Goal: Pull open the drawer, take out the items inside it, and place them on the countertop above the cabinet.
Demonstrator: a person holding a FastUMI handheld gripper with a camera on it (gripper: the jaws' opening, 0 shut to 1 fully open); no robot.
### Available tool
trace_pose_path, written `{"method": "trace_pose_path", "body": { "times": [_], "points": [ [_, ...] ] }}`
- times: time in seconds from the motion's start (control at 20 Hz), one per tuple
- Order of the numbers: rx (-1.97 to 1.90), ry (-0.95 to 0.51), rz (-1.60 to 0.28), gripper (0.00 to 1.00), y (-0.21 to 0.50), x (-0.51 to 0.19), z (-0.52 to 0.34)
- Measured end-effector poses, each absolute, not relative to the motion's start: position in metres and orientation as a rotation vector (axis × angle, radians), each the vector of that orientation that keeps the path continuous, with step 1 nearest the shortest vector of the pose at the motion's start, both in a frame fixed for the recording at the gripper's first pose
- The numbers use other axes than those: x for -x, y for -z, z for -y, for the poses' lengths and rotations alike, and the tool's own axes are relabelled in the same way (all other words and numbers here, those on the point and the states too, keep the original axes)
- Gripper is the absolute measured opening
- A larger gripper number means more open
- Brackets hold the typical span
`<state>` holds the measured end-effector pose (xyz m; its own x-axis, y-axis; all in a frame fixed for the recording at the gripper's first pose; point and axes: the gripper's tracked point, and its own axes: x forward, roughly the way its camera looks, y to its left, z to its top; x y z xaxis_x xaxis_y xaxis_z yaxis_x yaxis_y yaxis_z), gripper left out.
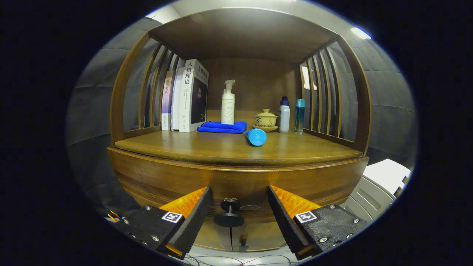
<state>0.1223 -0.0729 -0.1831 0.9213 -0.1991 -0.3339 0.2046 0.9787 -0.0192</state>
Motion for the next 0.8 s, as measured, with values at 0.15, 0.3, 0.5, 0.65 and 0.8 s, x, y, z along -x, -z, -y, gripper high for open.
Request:
{"method": "trace_pose_path", "body": {
  "times": [0.15,0.3,0.5,0.65,0.8],
  "points": [
    [0.031,0.222,-0.335,0.94,0.182,-0.123,0.072],
    [0.059,0.200,-0.356,0.95,0.185,-0.124,0.071],
    [0.077,0.070,-0.292,0.95,0.134,-0.114,0.052],
    [0.069,0.055,-0.184,0.95,0.062,-0.100,0.052],
    [0.048,0.098,-0.130,0.95,-0.001,-0.087,0.068]
  ]
}}
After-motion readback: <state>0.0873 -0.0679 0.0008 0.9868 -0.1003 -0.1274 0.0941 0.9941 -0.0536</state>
